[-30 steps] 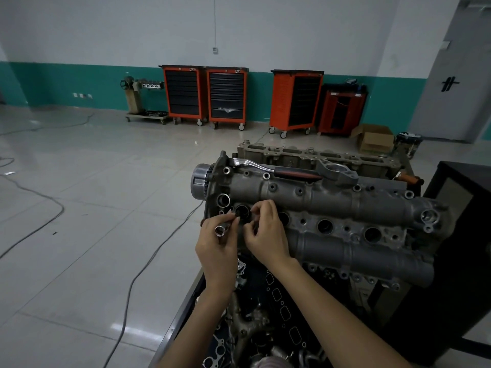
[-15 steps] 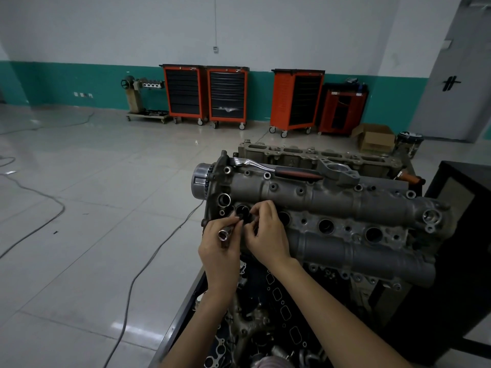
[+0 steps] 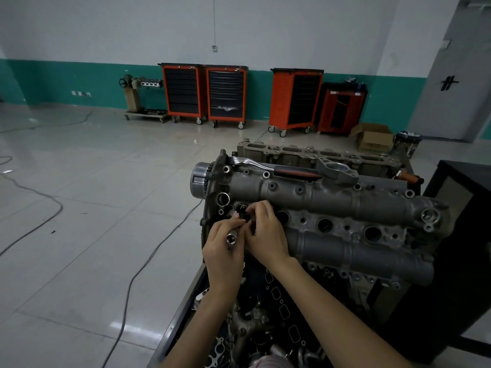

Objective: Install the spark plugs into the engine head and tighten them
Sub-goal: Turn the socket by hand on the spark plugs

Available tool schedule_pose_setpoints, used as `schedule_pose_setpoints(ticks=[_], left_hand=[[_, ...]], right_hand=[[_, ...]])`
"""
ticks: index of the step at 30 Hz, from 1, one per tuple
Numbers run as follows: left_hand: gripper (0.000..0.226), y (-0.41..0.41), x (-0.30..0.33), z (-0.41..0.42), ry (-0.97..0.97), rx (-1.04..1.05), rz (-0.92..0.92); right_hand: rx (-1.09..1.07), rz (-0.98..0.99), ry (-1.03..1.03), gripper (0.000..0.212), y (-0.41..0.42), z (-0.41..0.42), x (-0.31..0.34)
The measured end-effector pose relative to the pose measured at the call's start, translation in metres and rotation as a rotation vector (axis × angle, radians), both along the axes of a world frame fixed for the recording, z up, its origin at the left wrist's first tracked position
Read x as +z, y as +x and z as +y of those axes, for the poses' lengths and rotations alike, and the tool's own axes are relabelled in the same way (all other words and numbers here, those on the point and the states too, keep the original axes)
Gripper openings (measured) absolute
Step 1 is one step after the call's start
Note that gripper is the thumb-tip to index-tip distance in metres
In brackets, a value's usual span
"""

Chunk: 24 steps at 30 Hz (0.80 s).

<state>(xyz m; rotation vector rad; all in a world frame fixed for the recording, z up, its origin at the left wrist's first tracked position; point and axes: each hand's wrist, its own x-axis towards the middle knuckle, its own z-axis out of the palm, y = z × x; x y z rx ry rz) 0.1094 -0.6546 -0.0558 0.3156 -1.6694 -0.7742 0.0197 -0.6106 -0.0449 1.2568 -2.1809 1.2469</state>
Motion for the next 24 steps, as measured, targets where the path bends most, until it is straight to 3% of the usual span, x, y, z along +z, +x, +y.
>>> schedule_pose_setpoints(ticks=[6,14,19,24], left_hand=[[0.022,0.003,0.0,-0.002,-0.023,0.0,-0.014],[0.022,0.003,0.004,-0.002,0.131,-0.089,-0.072],[0.021,0.004,0.008,-0.008,0.133,-0.102,-0.099],[0.021,0.004,0.008,-0.009,0.073,-0.096,-0.122]], right_hand=[[-0.009,0.006,0.005,0.027,0.0,-0.003,0.0],[-0.044,-0.056,-0.049,0.03,0.0,-0.004,-0.001],[0.033,0.121,0.055,0.033,0.001,-0.003,0.001],[0.124,0.076,-0.002,0.019,0.0,-0.004,0.003]])
